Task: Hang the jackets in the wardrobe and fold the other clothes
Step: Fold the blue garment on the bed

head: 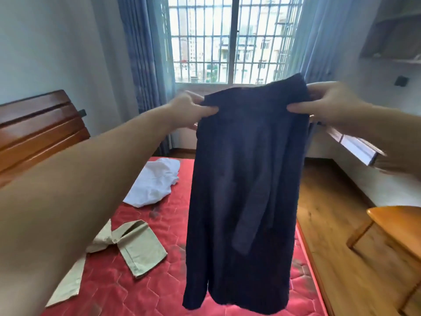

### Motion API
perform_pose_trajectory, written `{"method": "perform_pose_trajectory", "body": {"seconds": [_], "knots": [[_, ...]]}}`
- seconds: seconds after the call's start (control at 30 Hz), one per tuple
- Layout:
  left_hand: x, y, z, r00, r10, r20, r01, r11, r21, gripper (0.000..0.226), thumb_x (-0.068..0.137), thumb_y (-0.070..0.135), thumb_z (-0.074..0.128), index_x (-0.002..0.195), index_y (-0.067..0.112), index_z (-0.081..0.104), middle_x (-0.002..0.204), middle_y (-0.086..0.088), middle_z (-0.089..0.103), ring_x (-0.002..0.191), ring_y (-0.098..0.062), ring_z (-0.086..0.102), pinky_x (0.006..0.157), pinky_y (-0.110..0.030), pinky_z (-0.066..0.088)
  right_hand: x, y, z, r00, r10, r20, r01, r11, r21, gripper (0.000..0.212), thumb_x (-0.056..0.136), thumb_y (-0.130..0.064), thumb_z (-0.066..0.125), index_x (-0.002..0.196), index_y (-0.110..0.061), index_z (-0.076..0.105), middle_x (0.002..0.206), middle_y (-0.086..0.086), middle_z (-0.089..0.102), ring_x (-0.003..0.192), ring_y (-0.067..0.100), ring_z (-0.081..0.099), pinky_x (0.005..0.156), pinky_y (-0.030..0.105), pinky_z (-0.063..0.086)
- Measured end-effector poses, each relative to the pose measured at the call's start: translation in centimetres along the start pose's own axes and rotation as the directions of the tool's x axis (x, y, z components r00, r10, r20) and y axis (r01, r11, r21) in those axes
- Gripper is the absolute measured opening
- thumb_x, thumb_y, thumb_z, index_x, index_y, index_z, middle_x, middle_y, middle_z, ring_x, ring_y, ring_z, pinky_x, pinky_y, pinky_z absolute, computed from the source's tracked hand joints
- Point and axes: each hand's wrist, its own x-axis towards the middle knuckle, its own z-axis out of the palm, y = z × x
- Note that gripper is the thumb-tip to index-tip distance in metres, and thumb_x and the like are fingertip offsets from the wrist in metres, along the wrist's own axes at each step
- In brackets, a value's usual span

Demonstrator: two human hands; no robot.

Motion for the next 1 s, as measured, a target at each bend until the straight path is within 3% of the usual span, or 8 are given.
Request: {"method": "perform_pose_trajectory", "body": {"seconds": [0.17, 0.33, 0.53, 0.63, 0.7, 0.83, 0.9, 1.0], "knots": [[0.5, -3.5, 2.0, 0.959, -0.046, 0.279, 0.007, 0.99, 0.14, 0.016, 0.093, 0.019, 0.065, 0.099, 0.005, 0.07, 0.092, -0.012, 0.074, 0.073, -0.009, 0.066, 0.075, -0.03, 0.059, -1.1, 4.9, 0.9, 0.937, 0.227, 0.264, -0.169, 0.959, -0.227, 0.022, 0.084, -0.01, 0.073, 0.106, -0.012, 0.072, 0.1, 0.003, 0.075, 0.095, 0.018, 0.068, 0.084, 0.034, 0.054], [0.8, -12.2, 9.7, 0.698, -0.341, 0.629, 0.078, 0.91, 0.407, 0.008, 0.09, 0.02, 0.069, 0.091, 0.013, 0.072, 0.093, -0.007, 0.072, 0.089, -0.018, 0.066, 0.09, -0.038, 0.056, -3.7, 13.5, 5.8, 0.672, 0.476, 0.567, -0.119, 0.826, -0.551, 0.019, 0.079, -0.018, 0.077, 0.061, -0.021, 0.073, 0.06, -0.003, 0.068, 0.06, 0.009, 0.06, 0.061, 0.027, 0.047], [-5.3, -22.4, 20.5, 0.299, -0.614, 0.73, 0.107, 0.782, 0.614, 0.013, 0.089, 0.027, 0.069, 0.078, 0.022, 0.064, 0.069, 0.008, 0.059, 0.061, -0.004, 0.056, 0.059, -0.017, 0.049, -11.5, 26.2, 14.9, 0.094, 0.678, 0.729, -0.152, 0.734, -0.662, 0.01, 0.082, -0.022, 0.072, 0.081, -0.016, 0.064, 0.067, -0.003, 0.063, 0.054, 0.009, 0.063, 0.049, 0.02, 0.045], [-7.5, -25.6, 24.4, 0.103, -0.703, 0.704, 0.146, 0.711, 0.688, 0.016, 0.088, 0.03, 0.07, 0.078, 0.021, 0.062, 0.078, 0.002, 0.065, 0.074, -0.011, 0.06, 0.074, -0.023, 0.05, -12.6, 30.1, 17.4, -0.068, 0.725, 0.685, -0.229, 0.657, -0.718, 0.015, 0.086, -0.019, 0.069, 0.096, -0.012, 0.059, 0.077, 0.006, 0.06, 0.048, 0.009, 0.063, 0.045, 0.019, 0.048], [-6.4, -27.2, 25.8, 0.135, -0.714, 0.687, 0.052, 0.698, 0.714, 0.019, 0.09, 0.035, 0.066, 0.08, 0.019, 0.061, 0.082, -0.002, 0.063, 0.083, -0.018, 0.056, 0.081, -0.029, 0.046, -11.1, 32.6, 18.3, 0.043, 0.755, 0.654, -0.31, 0.633, -0.709, 0.01, 0.087, -0.015, 0.067, 0.091, -0.01, 0.059, 0.07, 0.009, 0.06, 0.043, 0.01, 0.06, 0.04, 0.019, 0.045], [-0.6, -28.9, 25.8, 0.746, -0.573, 0.339, 0.341, 0.766, 0.545, 0.018, 0.09, 0.022, 0.061, 0.086, 0.006, 0.07, 0.086, -0.018, 0.069, 0.083, -0.032, 0.066, 0.066, -0.03, 0.047, -4.6, 34.5, 18.9, 0.569, 0.7, 0.431, -0.61, 0.711, -0.351, 0.013, 0.09, 0.002, 0.053, 0.081, -0.003, 0.061, 0.053, 0.01, 0.064, 0.039, 0.015, 0.061, 0.036, 0.02, 0.046], [3.1, -27.1, 24.5, 0.804, -0.581, 0.127, 0.572, 0.813, 0.106, 0.014, 0.093, 0.019, 0.061, 0.095, 0.01, 0.071, 0.095, -0.018, 0.071, 0.081, -0.032, 0.071, 0.07, -0.036, 0.057, -0.1, 32.5, 18.4, 0.729, 0.635, 0.257, -0.651, 0.759, -0.03, 0.014, 0.094, 0.002, 0.051, 0.093, -0.003, 0.064, 0.073, 0.014, 0.066, 0.053, 0.02, 0.065, 0.046, 0.026, 0.057], [9.0, -22.4, 21.1, 0.854, -0.521, -0.005, 0.494, 0.814, -0.306, 0.016, 0.098, 0.024, 0.056, 0.084, 0.021, 0.062, 0.092, -0.006, 0.066, 0.075, -0.024, 0.067, 0.077, -0.044, 0.058, 6.8, 28.0, 15.4, 0.887, 0.461, 0.019, -0.456, 0.87, 0.186, 0.013, 0.087, -0.009, 0.058, 0.081, -0.015, 0.068, 0.082, 0.01, 0.064, 0.071, 0.022, 0.064, 0.065, 0.035, 0.059]]}}
